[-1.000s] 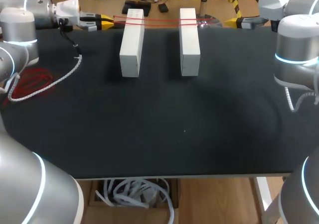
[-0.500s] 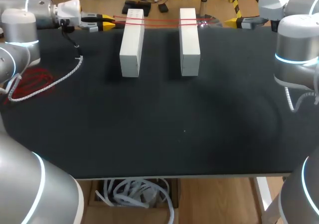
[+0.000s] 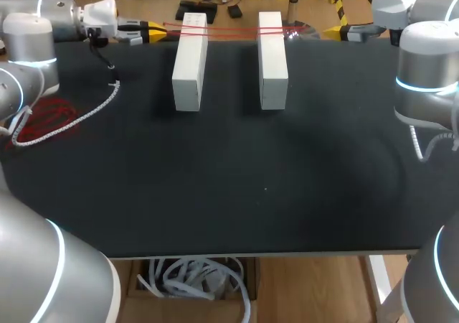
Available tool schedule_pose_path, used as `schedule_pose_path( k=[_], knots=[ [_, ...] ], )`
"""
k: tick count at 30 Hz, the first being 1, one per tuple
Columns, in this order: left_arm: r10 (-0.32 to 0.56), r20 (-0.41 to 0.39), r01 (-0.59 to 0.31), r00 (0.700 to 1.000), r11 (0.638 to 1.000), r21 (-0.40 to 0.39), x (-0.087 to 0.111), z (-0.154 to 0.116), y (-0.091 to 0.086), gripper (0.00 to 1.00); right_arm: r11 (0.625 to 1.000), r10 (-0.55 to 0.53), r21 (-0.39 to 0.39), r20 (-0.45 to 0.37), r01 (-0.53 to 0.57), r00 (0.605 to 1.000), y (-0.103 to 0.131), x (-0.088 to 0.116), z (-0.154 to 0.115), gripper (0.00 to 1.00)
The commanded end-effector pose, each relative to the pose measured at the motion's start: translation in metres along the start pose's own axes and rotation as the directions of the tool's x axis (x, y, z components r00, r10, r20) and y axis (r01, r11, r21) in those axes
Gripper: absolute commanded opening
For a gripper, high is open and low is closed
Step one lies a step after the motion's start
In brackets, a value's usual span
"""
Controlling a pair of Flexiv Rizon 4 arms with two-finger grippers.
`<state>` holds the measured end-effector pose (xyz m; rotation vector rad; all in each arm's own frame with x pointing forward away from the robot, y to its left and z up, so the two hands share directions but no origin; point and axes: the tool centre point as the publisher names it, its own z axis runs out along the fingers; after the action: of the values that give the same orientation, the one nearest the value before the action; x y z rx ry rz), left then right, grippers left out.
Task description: Grab the tape and strap the tape.
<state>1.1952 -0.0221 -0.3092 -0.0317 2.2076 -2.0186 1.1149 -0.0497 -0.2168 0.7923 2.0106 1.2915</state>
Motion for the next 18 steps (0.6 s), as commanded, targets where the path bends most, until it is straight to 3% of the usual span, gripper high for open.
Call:
schedule_pose_path(
  k=[1, 6, 11, 18],
  knots=[
    [0.005, -0.311, 0.003, 0.951, 1.0, 0.026, -0.007, 0.001, 0.002, 0.0, 1.0, 0.0, 0.001, 0.0, 0.0, 1.0, 0.0, 0.0, 0.0, 1.0],
    [0.023, -0.352, 0.004, 0.936, 0.997, 0.076, -0.002, 0.008, -0.008, 0.0, 1.0, 0.0, 0.001, 0.0, 0.0, 1.0, 0.0, 0.0, 0.0, 1.0],
    [0.066, -0.378, 0.001, 0.923, 0.984, 0.176, 0.008, 0.014, -0.024, 0.0, 1.0, 0.0, 0.001, 0.0, 0.0, 1.0, 0.0, 0.0, 0.0, 1.0],
    [0.112, -0.328, 0.001, 0.938, 0.946, 0.324, 0.024, 0.012, -0.05, 0.0, 1.0, 0.0, 0.001, 0.0, 0.0, 1.0, 0.0, 0.0, 0.0, 1.0]
  ],
)
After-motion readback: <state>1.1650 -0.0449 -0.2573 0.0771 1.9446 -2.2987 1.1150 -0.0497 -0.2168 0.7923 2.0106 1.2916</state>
